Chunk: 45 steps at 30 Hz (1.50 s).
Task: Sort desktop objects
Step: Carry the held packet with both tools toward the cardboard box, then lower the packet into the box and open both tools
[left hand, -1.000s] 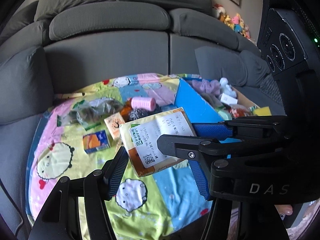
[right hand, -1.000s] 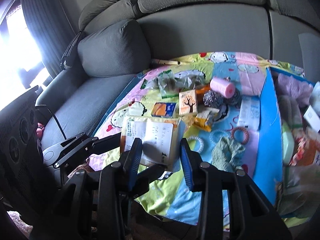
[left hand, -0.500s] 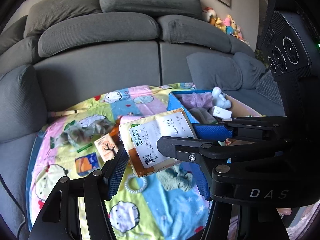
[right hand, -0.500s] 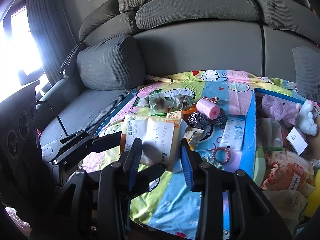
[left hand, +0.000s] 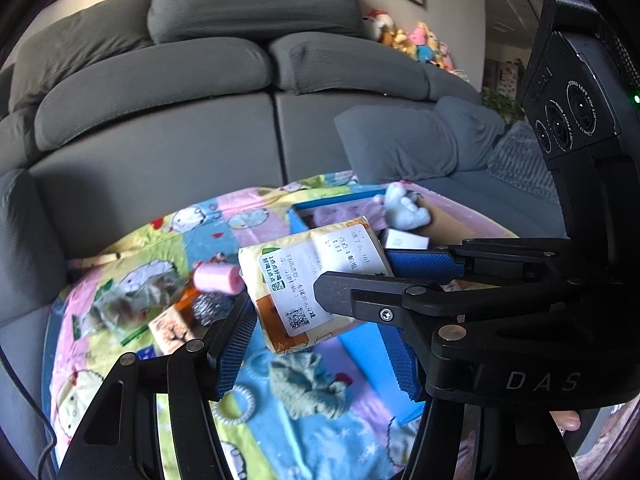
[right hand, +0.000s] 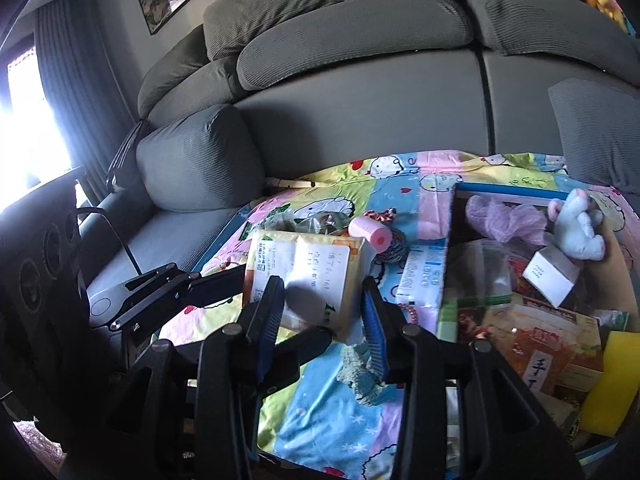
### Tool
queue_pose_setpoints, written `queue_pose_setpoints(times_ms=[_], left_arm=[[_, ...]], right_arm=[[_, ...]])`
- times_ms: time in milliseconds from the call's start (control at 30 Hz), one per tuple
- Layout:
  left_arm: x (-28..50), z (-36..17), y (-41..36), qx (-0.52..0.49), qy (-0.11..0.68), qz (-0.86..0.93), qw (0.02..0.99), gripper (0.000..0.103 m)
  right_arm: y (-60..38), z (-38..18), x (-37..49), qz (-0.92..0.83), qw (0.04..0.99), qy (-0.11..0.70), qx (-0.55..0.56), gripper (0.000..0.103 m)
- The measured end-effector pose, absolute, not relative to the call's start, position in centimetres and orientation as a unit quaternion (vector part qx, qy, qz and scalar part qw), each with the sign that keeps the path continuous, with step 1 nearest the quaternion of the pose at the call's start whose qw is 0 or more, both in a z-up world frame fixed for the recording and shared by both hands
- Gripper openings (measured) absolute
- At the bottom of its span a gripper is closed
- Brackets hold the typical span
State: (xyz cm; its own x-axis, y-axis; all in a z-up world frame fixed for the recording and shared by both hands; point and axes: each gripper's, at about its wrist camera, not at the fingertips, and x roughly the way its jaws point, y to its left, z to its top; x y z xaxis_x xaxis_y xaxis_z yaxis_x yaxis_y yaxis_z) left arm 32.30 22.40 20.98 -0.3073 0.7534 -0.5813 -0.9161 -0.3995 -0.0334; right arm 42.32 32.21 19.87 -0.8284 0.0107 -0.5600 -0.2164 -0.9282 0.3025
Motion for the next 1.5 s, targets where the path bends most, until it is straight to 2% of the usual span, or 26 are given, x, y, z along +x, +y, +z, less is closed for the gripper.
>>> queue_pose_setpoints(times_ms=[800,1500], left_arm=[[36.1,21.8,30.8,-0.25,0.183,0.744,0.592,0.063],[38.6,19.3,39.1,-0.28,0.219,0.69,0.63,0.063]], right_arm=[[39.7,20.1,48.4,0.928,0.121,0.251,-0.249,0.04],[47.1,17.0,51.9,0.895,0.181,0.316,-0.257,0.04]])
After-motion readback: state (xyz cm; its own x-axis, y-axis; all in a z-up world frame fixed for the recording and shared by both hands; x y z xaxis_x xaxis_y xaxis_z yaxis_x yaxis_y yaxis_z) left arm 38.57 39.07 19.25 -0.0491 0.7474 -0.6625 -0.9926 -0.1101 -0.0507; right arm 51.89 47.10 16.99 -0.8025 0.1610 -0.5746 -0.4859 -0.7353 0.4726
